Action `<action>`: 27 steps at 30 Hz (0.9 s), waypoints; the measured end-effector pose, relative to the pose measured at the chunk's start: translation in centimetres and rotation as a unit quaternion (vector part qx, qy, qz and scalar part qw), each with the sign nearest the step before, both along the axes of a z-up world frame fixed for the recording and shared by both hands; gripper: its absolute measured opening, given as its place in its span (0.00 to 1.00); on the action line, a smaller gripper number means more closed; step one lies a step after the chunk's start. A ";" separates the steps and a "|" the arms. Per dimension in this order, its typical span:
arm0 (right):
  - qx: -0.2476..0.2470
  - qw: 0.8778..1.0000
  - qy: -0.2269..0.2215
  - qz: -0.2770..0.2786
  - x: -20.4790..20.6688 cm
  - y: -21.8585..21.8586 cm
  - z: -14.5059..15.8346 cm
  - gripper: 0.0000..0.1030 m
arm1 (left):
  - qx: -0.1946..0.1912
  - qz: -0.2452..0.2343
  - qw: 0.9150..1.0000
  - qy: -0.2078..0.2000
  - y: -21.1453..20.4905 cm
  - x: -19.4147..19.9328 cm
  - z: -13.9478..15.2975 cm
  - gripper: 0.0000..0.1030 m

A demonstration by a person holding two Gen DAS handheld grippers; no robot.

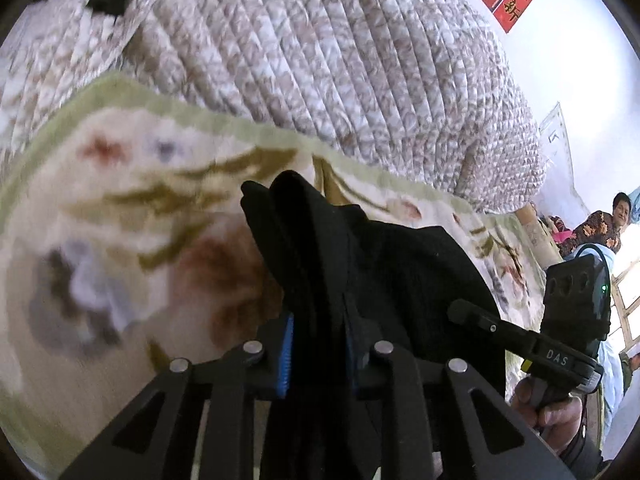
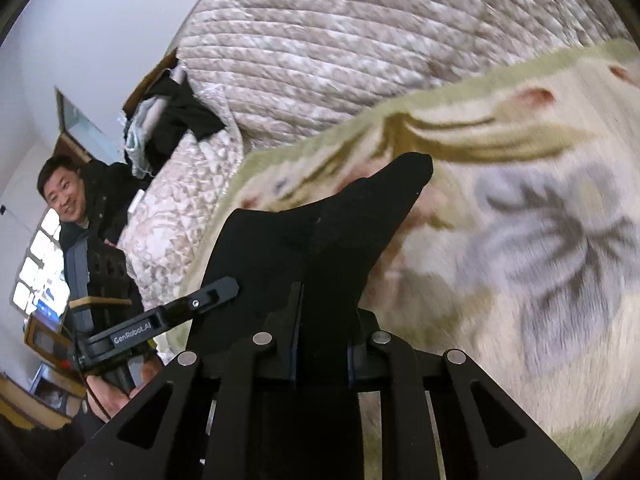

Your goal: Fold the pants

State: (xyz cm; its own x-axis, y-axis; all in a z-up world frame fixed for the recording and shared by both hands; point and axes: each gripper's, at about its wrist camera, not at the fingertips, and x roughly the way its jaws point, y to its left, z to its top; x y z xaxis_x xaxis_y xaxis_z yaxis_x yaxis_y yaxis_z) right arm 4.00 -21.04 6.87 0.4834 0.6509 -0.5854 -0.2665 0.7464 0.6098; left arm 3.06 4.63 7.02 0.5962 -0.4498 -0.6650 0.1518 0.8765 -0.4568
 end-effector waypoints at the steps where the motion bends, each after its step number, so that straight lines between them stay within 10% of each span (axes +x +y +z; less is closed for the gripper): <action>1: 0.001 1.000 -0.003 0.002 0.8 0.1 0.3 0.15 | 0.003 0.000 1.000 -0.003 0.3 0.7 0.3 0.22; 11: -0.014 1.000 -0.010 0.019 10.0 4.2 1.0 0.15 | 0.050 0.018 0.998 -0.020 2.6 10.0 1.3 0.22; 21: -0.036 0.998 0.024 0.037 18.1 6.0 -3.4 0.16 | 0.065 0.021 0.998 0.007 5.2 16.0 -4.2 0.26; 27: -0.087 0.996 0.030 -0.016 17.7 3.6 -5.0 0.35 | 0.088 0.065 0.994 0.019 7.7 14.9 -4.6 0.34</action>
